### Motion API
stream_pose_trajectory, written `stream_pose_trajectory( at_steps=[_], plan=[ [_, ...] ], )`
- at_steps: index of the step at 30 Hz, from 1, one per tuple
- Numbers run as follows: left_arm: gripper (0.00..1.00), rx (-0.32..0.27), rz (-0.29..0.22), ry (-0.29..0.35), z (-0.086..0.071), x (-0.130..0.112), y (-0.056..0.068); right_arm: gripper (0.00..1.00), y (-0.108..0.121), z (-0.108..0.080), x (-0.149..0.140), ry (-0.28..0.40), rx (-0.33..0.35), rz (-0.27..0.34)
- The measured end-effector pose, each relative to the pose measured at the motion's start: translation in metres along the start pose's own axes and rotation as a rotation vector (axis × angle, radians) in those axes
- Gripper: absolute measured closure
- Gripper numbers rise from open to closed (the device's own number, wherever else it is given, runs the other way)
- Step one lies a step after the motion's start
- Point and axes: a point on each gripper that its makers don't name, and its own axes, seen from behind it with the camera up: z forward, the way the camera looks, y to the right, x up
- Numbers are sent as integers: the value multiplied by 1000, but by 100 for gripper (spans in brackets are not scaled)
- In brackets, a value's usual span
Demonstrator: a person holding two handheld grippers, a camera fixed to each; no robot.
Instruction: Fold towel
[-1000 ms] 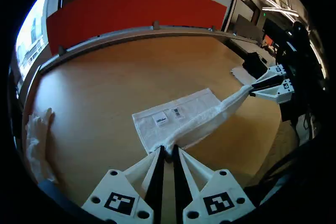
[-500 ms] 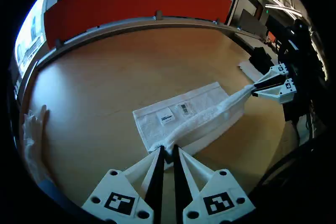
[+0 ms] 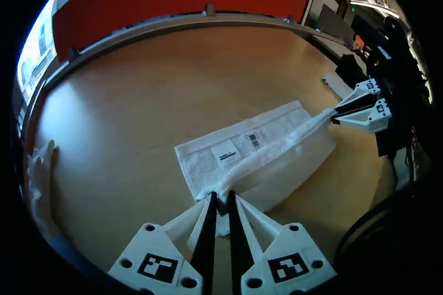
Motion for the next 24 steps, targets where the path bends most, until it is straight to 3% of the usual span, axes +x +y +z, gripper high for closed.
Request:
stream_pose_trajectory(
  at_steps=[12, 14, 22, 24],
  plan=[
    [86, 20, -28, -6, 25, -2, -11, 78, 4, 19, -11, -31, -13, 27],
    [85, 27, -26, -9, 28, -3, -13, 72, 6, 22, -12, -36, -22, 31],
    [52, 65, -18, -9, 33, -2, -22, 41, 17, 27, -15, -39, -62, 54],
    [52, 68, -19, -8, 34, -1, -24, 37, 18, 28, -16, -42, -63, 61]
  ],
)
